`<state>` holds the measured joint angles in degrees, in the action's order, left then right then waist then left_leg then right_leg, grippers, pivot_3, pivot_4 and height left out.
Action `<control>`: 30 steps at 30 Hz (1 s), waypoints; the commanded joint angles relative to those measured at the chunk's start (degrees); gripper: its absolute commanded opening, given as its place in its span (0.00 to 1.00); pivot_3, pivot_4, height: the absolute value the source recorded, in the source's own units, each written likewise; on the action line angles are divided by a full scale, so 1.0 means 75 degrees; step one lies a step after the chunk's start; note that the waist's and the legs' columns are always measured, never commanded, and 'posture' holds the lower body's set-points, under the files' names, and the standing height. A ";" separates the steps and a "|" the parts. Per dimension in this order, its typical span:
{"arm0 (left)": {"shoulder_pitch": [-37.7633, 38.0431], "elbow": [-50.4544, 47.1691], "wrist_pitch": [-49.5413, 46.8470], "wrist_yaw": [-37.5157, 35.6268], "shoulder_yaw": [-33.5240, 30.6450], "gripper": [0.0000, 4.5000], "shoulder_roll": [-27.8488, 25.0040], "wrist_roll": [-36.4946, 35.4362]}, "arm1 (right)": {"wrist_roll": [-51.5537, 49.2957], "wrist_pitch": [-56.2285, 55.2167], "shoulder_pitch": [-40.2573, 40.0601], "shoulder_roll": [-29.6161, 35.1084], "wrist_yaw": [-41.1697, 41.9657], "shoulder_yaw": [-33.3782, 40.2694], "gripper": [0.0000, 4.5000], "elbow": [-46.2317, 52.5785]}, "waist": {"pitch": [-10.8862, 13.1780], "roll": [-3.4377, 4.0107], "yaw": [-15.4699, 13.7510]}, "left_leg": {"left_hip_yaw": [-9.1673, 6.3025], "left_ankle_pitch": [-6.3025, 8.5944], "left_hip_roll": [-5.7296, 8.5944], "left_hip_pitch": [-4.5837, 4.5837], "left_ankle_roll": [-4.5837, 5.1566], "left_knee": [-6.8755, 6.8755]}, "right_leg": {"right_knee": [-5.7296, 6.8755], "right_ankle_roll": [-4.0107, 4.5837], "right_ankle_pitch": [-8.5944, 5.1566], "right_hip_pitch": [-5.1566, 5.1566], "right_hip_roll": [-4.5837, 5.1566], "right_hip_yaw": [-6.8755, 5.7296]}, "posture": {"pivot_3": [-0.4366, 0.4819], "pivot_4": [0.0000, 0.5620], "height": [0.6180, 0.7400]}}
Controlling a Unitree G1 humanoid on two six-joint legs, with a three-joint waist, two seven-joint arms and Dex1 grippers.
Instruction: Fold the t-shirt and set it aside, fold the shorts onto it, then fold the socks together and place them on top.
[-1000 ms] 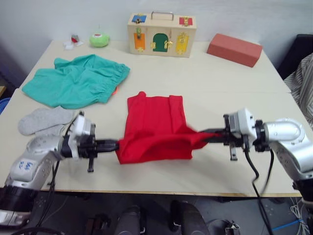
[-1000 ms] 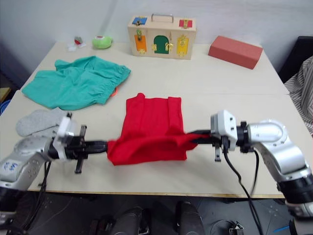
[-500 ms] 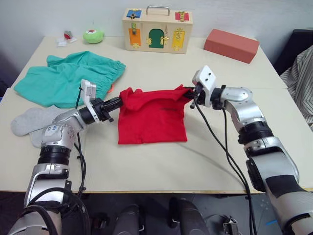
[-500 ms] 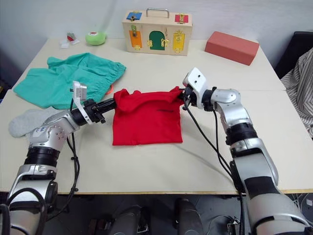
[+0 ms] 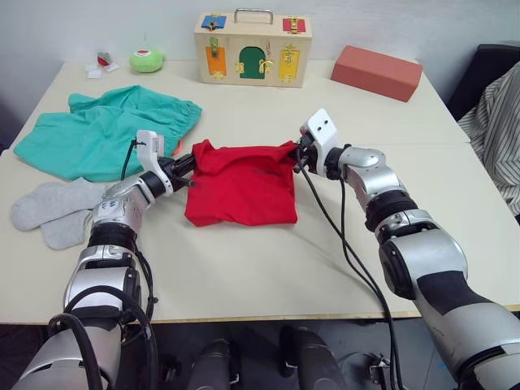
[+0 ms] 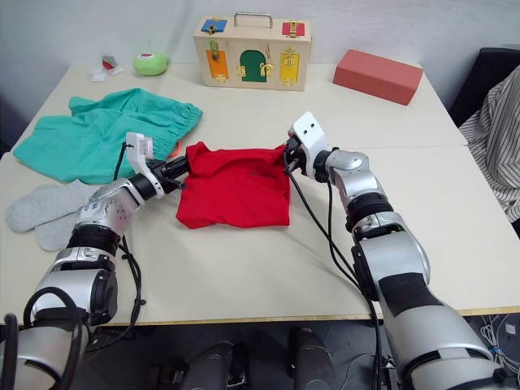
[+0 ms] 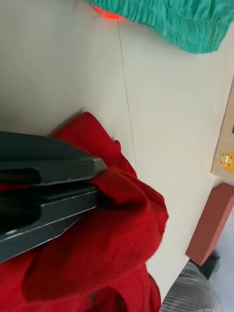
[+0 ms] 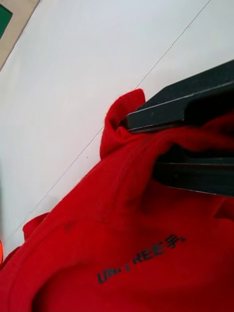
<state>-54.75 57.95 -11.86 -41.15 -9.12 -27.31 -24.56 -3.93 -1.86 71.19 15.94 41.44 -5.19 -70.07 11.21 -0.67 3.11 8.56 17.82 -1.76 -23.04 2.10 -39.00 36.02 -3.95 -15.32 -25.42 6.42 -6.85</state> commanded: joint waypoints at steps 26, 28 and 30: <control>0.4069 -0.5824 0.2636 -0.3635 0.0241 0.99 -0.2178 0.0725 | -0.1654 0.1191 -0.3218 0.1304 0.2477 0.0660 1.00 0.7115 | 0.0001 0.0005 -0.0031 | -0.0001 0.0001 -0.0002 -0.0002 -0.0010 0.0015 | -0.0009 0.0001 0.0000 -0.0008 0.0003 0.0045 | 0.48 0.27 1.00; 0.4232 -0.5839 0.2907 -0.3866 0.0440 0.99 -0.2348 0.0940 | -0.1528 0.1004 -0.4237 0.1637 0.3144 -0.0016 1.00 0.8422 | 0.0002 0.0006 -0.0089 | -0.0001 0.0004 -0.0001 -0.0002 -0.0010 0.0009 | -0.0007 0.0001 0.0000 -0.0008 0.0004 0.0045 | 0.48 0.27 1.00; 0.4282 -0.5821 0.3046 -0.3904 0.0622 0.99 -0.2287 0.1103 | -0.1133 0.0788 -0.4873 0.1752 0.3146 -0.0488 1.00 0.9011 | 0.0000 0.0003 -0.0157 | -0.0003 0.0006 -0.0002 0.0001 -0.0006 -0.0001 | -0.0005 0.0000 0.0000 -0.0004 0.0005 0.0041 | 0.48 0.27 1.00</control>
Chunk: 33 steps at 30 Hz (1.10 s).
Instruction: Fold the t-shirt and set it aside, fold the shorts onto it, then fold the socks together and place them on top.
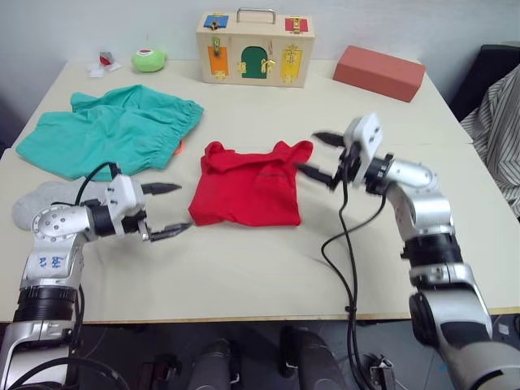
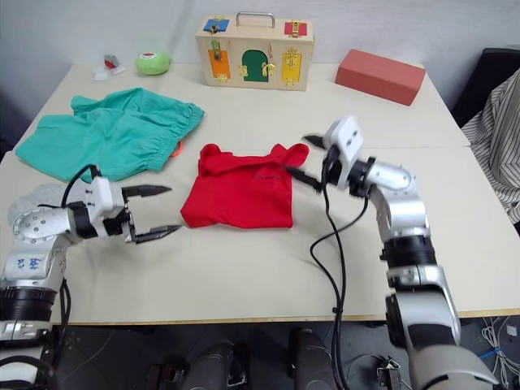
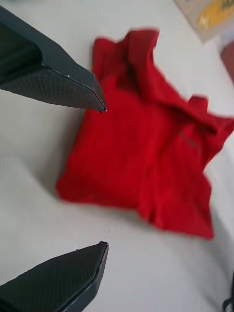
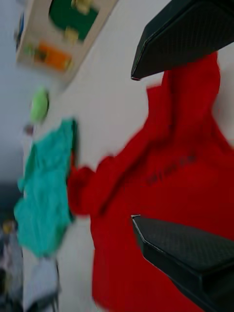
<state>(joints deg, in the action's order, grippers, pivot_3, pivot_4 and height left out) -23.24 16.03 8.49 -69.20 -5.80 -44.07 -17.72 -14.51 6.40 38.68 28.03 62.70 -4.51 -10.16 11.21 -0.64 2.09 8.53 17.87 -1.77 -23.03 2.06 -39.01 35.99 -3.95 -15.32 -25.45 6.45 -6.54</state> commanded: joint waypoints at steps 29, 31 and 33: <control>-0.1269 0.2329 0.3114 0.1169 0.1377 0.01 0.0723 0.2185 | 0.2416 -0.3504 -0.1552 0.0623 -0.1352 -0.1183 0.00 -0.0447 | -0.0005 -0.0010 -0.0073 | 0.0008 -0.0015 0.0009 0.0006 0.0024 -0.0017 | 0.0012 -0.0001 0.0017 0.0006 0.0008 -0.0066 | 0.48 0.27 1.00; -0.1119 0.2165 0.3420 0.1143 0.1360 0.01 0.0544 0.2185 | 0.2246 -0.3461 -0.1778 0.0838 -0.1250 -0.1082 0.00 -0.0118 | -0.0005 -0.0010 -0.0073 | 0.0007 -0.0015 0.0007 0.0007 0.0024 -0.0017 | 0.0009 0.0000 0.0017 0.0006 0.0010 -0.0064 | 0.48 0.27 1.00; -0.0891 0.1912 0.3738 0.1121 0.1324 0.01 0.0313 0.2168 | 0.2048 -0.3372 -0.2124 0.1117 -0.1155 -0.0935 0.00 0.0341 | -0.0005 -0.0010 -0.0073 | 0.0005 -0.0014 0.0006 0.0006 0.0024 -0.0017 | 0.0009 0.0000 0.0017 0.0006 0.0011 -0.0066 | 0.48 0.27 1.00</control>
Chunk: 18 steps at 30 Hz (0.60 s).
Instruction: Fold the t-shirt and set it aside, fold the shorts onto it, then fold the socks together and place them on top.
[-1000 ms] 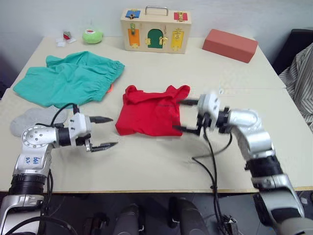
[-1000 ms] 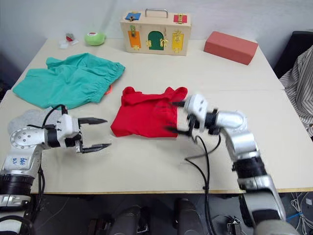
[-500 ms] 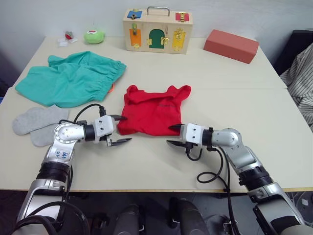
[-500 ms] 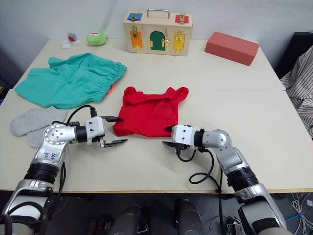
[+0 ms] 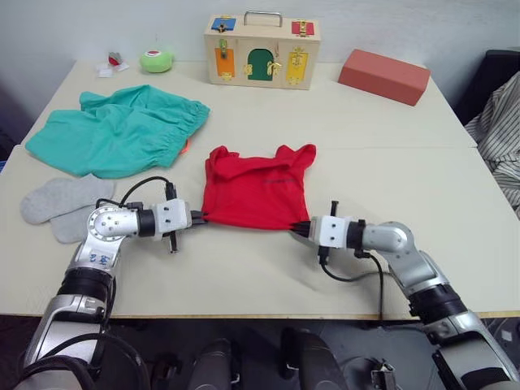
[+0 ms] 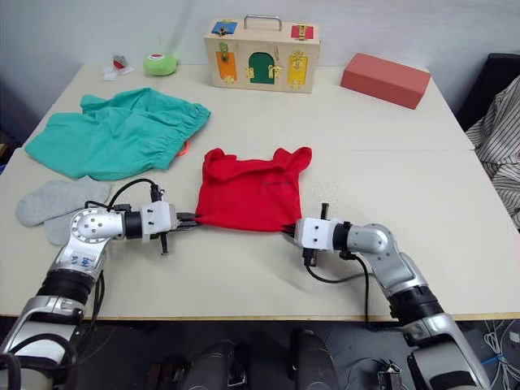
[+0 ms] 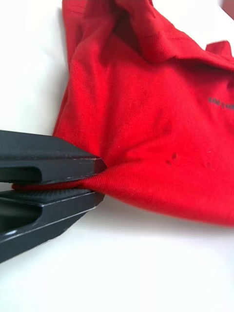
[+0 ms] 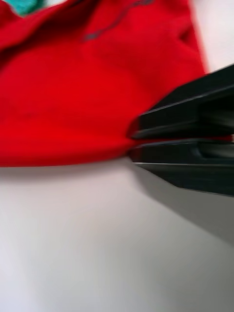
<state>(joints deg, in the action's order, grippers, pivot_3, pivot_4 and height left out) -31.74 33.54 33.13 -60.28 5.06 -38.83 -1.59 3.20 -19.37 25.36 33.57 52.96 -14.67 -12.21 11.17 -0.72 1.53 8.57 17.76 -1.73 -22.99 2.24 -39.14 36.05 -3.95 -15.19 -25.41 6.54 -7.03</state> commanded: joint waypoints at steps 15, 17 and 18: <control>0.3278 -0.3207 0.0779 0.0273 -0.0331 0.01 -0.1378 -0.0353 | -0.0889 0.1492 -0.3548 0.1329 -0.0082 0.0907 0.00 0.3843 | 0.0000 0.0000 -0.0010 | -0.0008 0.0021 -0.0004 0.0038 -0.0005 0.0004 | -0.0018 0.0008 -0.0004 0.0020 0.0009 0.0075 | 0.48 0.27 1.00; 0.3535 -0.3471 0.0109 0.0169 -0.0320 0.01 -0.1484 -0.0680 | -0.1234 0.1810 -0.3739 0.1170 -0.0145 0.0968 0.00 0.3971 | 0.0000 0.0000 -0.0010 | -0.0008 0.0033 -0.0007 0.0076 -0.0003 0.0012 | -0.0023 0.0014 -0.0008 0.0056 0.0009 0.0076 | 0.48 0.27 1.00; 0.3650 -0.3629 -0.0126 0.0060 -0.0332 0.01 -0.1531 -0.0946 | -0.1364 0.1975 -0.3823 0.1112 -0.0218 0.1032 0.00 0.4029 | 0.0000 0.0000 -0.0008 | -0.0009 0.0045 -0.0010 0.0097 0.0002 0.0014 | -0.0028 0.0020 -0.0011 0.0082 0.0009 0.0073 | 0.48 0.27 1.00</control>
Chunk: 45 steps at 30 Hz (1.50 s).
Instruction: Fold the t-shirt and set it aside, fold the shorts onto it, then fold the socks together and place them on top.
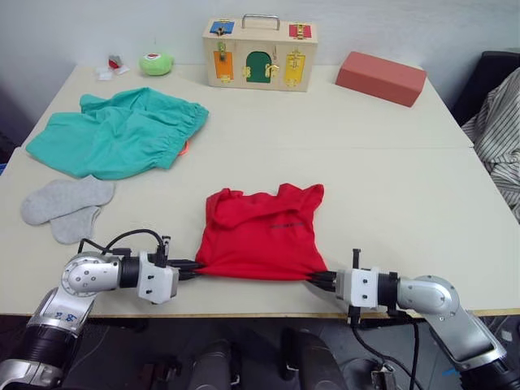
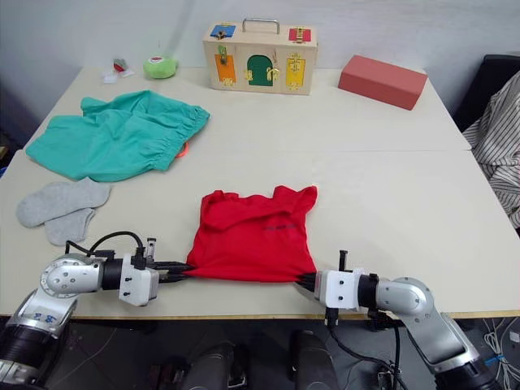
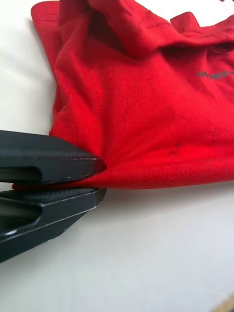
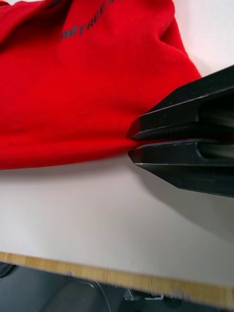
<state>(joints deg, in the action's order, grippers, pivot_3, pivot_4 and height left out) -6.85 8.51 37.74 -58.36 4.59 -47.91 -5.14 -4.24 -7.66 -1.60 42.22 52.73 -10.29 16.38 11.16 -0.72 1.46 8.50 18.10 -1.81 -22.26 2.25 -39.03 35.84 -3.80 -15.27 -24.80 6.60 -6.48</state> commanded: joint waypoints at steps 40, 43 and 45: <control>-0.1921 0.1251 -0.2730 -0.0364 0.0183 0.00 0.1936 -0.0965 | 0.0496 -0.1320 0.5928 -0.2773 -0.1249 -0.0084 0.00 -0.7212 | -0.0004 -0.0003 0.0041 | 0.0010 -0.0018 -0.0007 0.0005 -0.0020 -0.0008 | 0.0021 0.0006 -0.0004 0.0015 -0.0017 -0.0013 | 0.48 0.27 1.00; -0.1899 0.1332 -0.2738 -0.0216 -0.0026 0.00 0.2098 -0.1137 | 0.0283 -0.1026 0.6122 -0.3123 -0.1643 0.0298 0.00 -0.7538 | -0.0004 -0.0003 0.0045 | 0.0009 -0.0020 -0.0009 0.0005 -0.0022 -0.0007 | 0.0023 0.0006 -0.0004 0.0015 -0.0018 -0.0006 | 0.48 0.27 1.00; -0.1961 0.1212 -0.3195 0.0122 -0.0383 0.00 0.2365 -0.1548 | -0.0165 -0.0463 0.6179 -0.3474 -0.1966 0.0763 0.00 -0.7558 | -0.0004 -0.0003 0.0047 | 0.0009 -0.0020 -0.0010 0.0004 -0.0021 -0.0006 | 0.0023 0.0006 -0.0004 0.0015 -0.0018 -0.0004 | 0.48 0.27 1.00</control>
<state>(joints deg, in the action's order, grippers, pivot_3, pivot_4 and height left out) -21.47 18.77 15.22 -59.58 4.27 -30.92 -13.98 -2.24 -13.21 43.10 17.32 40.27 -7.58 -41.00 11.14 -0.74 1.81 8.56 17.95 -1.89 -22.23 2.09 -39.07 36.02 -3.76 -15.30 -24.67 6.47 -6.52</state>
